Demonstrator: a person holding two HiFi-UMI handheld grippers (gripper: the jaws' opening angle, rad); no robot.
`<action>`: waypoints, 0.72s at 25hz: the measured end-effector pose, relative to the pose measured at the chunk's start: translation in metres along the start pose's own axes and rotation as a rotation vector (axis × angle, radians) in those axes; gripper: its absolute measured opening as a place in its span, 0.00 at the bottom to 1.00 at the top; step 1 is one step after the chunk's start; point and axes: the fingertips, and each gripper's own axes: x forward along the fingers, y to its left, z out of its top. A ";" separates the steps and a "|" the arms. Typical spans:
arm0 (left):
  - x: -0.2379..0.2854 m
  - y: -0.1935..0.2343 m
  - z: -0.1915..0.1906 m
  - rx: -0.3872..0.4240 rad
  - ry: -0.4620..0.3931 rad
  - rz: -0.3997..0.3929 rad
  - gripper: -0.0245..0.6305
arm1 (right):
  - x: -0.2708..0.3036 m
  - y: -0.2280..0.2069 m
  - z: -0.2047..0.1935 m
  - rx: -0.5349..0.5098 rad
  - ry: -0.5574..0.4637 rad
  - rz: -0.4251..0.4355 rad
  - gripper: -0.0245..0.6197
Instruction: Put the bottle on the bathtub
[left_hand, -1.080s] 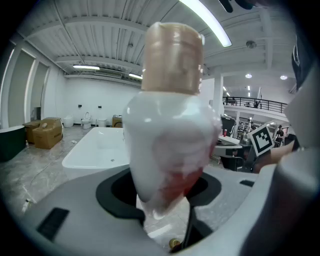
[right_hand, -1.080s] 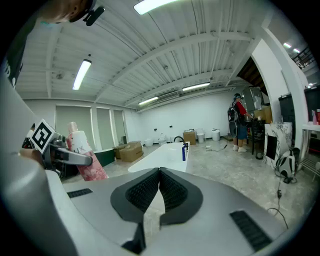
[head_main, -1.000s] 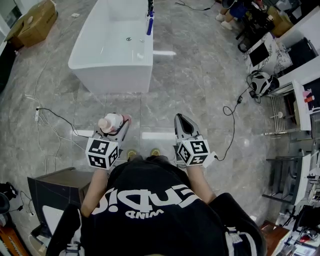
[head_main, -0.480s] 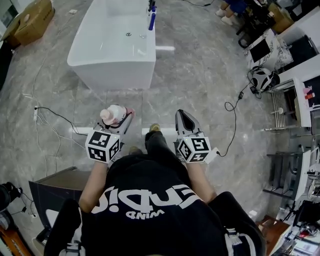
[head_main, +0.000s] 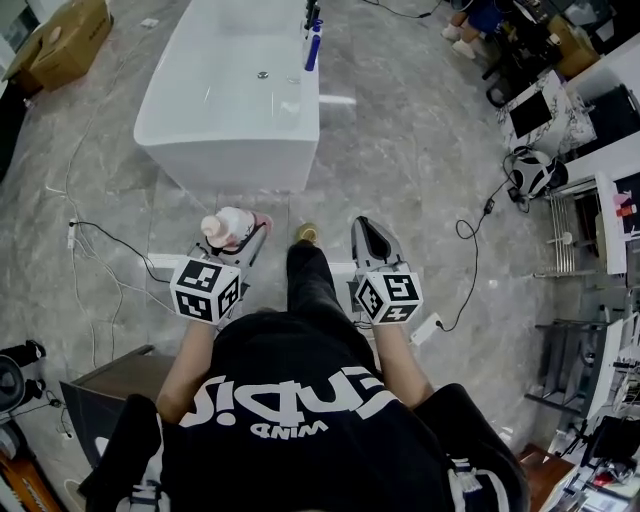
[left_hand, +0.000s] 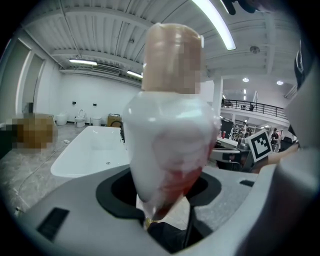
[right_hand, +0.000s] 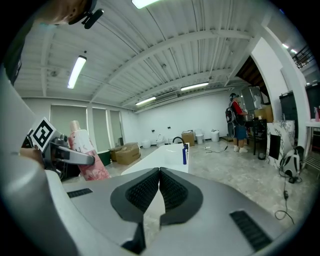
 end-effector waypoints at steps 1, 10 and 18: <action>0.008 0.006 0.003 -0.003 0.003 0.002 0.40 | 0.009 -0.003 0.003 0.001 -0.002 0.001 0.08; 0.081 0.054 0.050 -0.029 0.011 0.006 0.40 | 0.092 -0.052 0.037 0.015 0.003 -0.005 0.08; 0.156 0.086 0.099 -0.019 0.032 0.021 0.40 | 0.158 -0.109 0.070 0.030 0.019 -0.013 0.08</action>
